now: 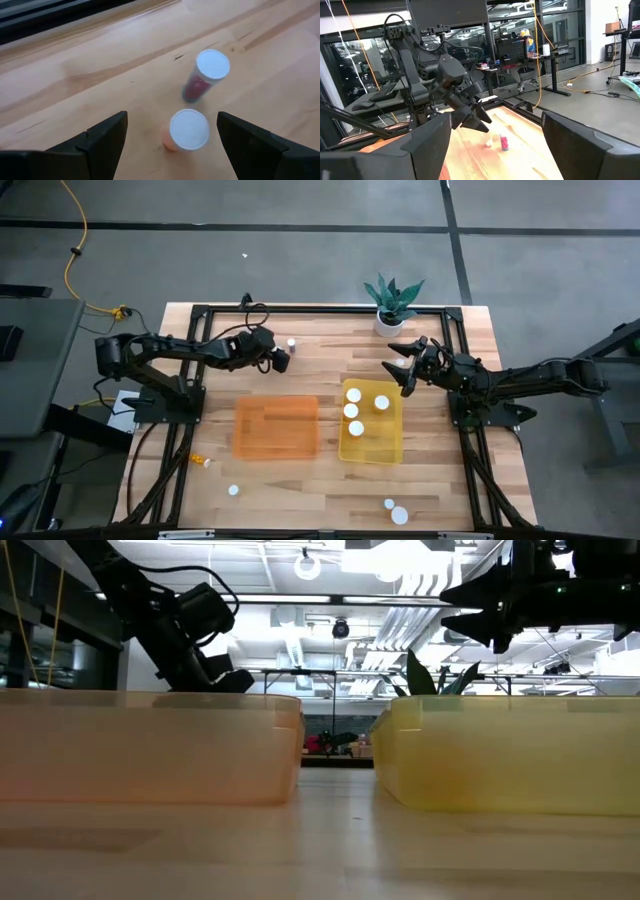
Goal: Pick and place medicine bottles into bin by pill shape (circle, oval)
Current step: Put the pink tablet bottle into the orange bin
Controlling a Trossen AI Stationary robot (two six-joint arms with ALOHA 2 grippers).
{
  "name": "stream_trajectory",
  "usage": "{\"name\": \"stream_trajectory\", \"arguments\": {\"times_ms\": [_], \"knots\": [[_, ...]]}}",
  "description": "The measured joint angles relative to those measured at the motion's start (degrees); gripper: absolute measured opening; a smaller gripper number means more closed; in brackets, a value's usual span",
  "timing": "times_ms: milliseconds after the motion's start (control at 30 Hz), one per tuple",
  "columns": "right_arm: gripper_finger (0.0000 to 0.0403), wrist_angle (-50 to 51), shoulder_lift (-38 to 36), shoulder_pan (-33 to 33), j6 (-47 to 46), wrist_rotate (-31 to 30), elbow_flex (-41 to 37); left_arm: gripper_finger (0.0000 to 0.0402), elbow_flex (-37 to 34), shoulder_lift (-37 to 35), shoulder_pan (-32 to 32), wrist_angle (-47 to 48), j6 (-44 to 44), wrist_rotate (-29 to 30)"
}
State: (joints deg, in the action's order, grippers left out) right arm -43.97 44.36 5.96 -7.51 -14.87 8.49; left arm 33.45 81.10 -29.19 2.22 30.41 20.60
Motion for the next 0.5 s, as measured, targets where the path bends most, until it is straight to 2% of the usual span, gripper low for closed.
{"name": "stream_trajectory", "arguments": {"times_ms": [167,500], "knots": [[0.0301,0.0,0.0,0.0,0.0,0.0,0.0,0.0273,0.0,0.0,0.3,-0.4,0.0,-0.3],[0.0301,0.0,0.0,0.0,0.0,0.0,0.0,0.0193,0.0,0.0,0.4,-0.7,0.9,-0.5]]}}
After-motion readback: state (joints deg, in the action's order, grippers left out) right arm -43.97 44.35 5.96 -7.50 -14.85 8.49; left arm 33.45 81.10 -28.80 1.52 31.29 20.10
